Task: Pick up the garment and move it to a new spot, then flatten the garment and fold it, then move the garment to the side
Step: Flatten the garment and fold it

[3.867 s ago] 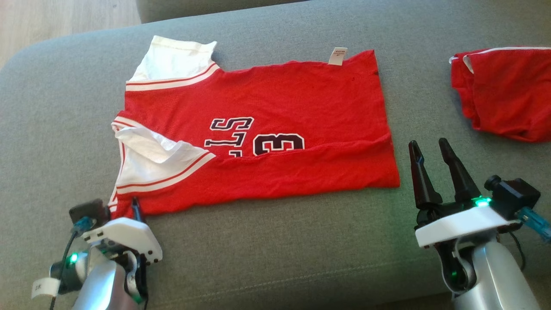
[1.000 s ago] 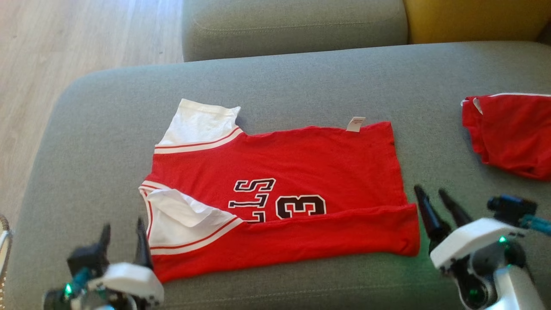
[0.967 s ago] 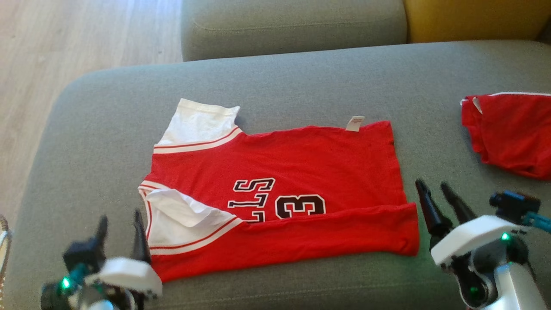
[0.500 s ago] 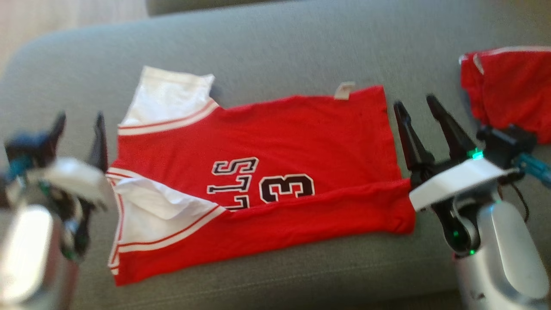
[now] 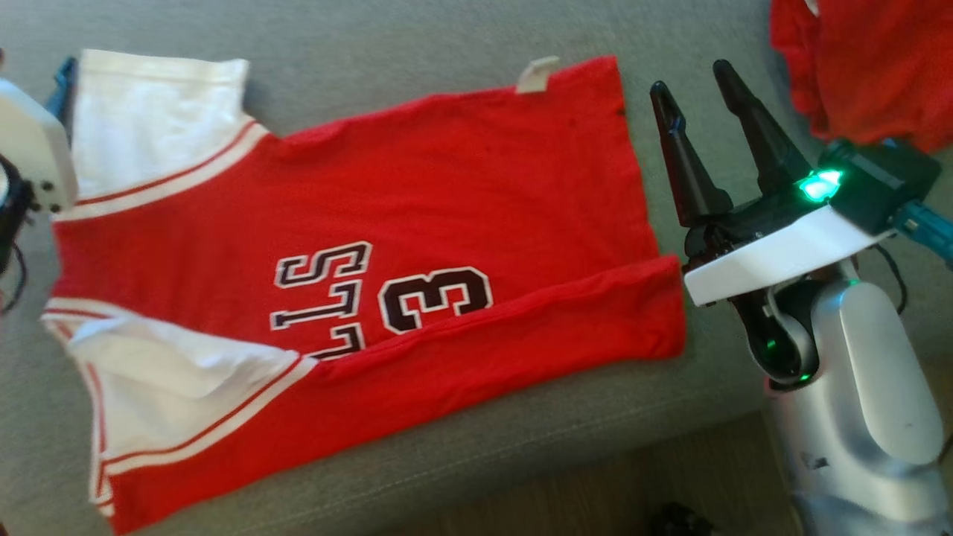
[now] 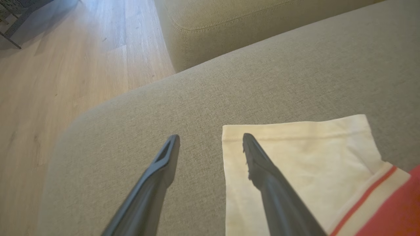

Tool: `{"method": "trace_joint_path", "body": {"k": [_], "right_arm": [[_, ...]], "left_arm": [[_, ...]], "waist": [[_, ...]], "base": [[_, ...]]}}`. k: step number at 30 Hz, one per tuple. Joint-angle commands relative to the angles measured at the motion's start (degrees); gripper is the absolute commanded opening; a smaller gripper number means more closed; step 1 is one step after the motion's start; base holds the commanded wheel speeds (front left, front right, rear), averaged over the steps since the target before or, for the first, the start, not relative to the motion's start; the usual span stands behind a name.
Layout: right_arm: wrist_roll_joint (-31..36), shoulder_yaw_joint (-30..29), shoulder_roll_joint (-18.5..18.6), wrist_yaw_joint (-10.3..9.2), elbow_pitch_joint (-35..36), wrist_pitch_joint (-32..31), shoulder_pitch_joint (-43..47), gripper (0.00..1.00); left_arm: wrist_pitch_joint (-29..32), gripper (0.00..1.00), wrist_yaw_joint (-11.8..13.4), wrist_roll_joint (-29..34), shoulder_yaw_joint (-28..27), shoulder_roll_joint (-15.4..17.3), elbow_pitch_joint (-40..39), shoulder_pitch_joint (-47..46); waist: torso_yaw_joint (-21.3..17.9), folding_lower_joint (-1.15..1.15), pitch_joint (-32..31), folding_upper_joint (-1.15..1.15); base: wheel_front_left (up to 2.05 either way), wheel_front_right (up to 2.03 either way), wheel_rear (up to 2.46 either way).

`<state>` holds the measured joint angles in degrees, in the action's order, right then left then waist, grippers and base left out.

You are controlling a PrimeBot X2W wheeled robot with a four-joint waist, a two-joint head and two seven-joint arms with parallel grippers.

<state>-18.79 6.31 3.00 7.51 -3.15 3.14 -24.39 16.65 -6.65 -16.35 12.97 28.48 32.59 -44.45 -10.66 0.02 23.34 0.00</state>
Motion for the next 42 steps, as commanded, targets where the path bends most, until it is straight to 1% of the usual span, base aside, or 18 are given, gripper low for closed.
{"method": "trace_joint_path", "body": {"k": [1, 10, 12, 17, 20, 26, 27, 28, 29, 34, 38, 42], "right_arm": [[-0.2, 1.0, -0.1, -0.02, 2.6, 0.6, -1.3, 1.0], [-1.3, 0.5, -0.1, -0.02, 2.7, 2.1, -1.6, 1.0], [-1.5, 0.6, -0.1, -0.02, 2.4, 2.4, -1.6, 1.0], [-1.6, 0.5, -0.1, -0.02, 1.6, 3.0, -1.7, 1.0], [-1.6, 0.4, -0.1, -0.02, 1.3, 3.0, -1.7, 1.0], [-1.4, -0.1, -0.1, -0.02, 0.5, 3.0, -1.8, 1.0], [-1.3, -0.1, -0.1, -0.02, 0.4, 2.9, -1.8, 1.0], [-1.2, -0.2, -0.1, -0.02, 0.2, 2.9, -1.9, 1.0], [-1.1, -0.2, -0.1, -0.02, 0.1, 2.8, -1.9, 1.0], [-0.7, -0.5, -0.1, -0.02, -0.5, 2.4, -2.6, 1.0], [-0.2, -0.7, -0.1, -0.02, -1.8, 1.8, -3.4, 1.0], [0.9, -2.5, -0.1, -0.02, -4.5, -0.2, -4.9, 1.0]], "left_arm": [[0.3, 1.0, -0.2, 0.8, -1.3, 3.7, -0.7, -3.0], [2.6, 1.0, -0.6, 1.2, 1.9, 4.7, 6.1, -8.5], [3.0, 1.0, -0.3, 1.6, 2.2, 5.0, 7.5, -9.2], [3.8, 1.0, 1.7, 3.2, 3.2, 5.6, 10.4, -10.6], [4.4, 1.0, 2.0, 3.4, 3.5, 5.6, 11.4, -10.9], [6.4, 1.0, 1.5, 2.3, 4.1, 5.1, 13.5, -11.3], [6.9, 0.95, 1.3, 1.8, 4.0, 4.8, 13.7, -11.3], [7.6, 0.44, 1.2, 1.2, 3.9, 4.5, 14.0, -11.3], [8.1, 0.0, 1.0, 0.5, 3.8, 4.1, 14.2, -11.3], [7.0, 0.0, 1.0, -1.0, 3.0, 3.8, 13.5, -11.8], [3.2, 0.0, 1.6, -1.4, 2.6, 3.2, 11.9, -11.9], [-1.5, 0.0, 1.9, -2.1, 2.5, 1.6, 9.1, -11.2]], "waist": [[-2.2, -0.02, 2.3, 0.0], [-4.5, -0.02, 4.7, 0.0], [-4.8, -0.02, 4.9, 0.0], [-5.1, -0.02, 5.0, 0.0], [-5.1, -0.02, 5.0, 0.0], [-4.8, -0.02, 4.6, 0.0], [-4.7, -0.02, 4.5, 0.0], [-4.6, -0.02, 4.4, 0.0], [-4.5, -0.02, 4.3, 0.0], [-3.8, -0.02, 3.9, 0.0], [-2.5, -0.02, 3.3, 0.0], [-0.3, -0.02, 2.2, 0.0]], "base": [[0.0, 0.0, 0.0], [0.0, 0.0, 0.0], [0.0, 0.0, 0.0], [0.0, 0.0, 0.0], [0.0, 0.0, 0.0], [0.0, 0.0, 0.0], [0.0, 0.0, 0.0], [0.0, 0.0, 0.0], [0.0, 0.0, 0.0], [0.0, 0.0, 0.0], [0.0, 0.0, 0.0], [0.0, 0.0, 0.0]]}}
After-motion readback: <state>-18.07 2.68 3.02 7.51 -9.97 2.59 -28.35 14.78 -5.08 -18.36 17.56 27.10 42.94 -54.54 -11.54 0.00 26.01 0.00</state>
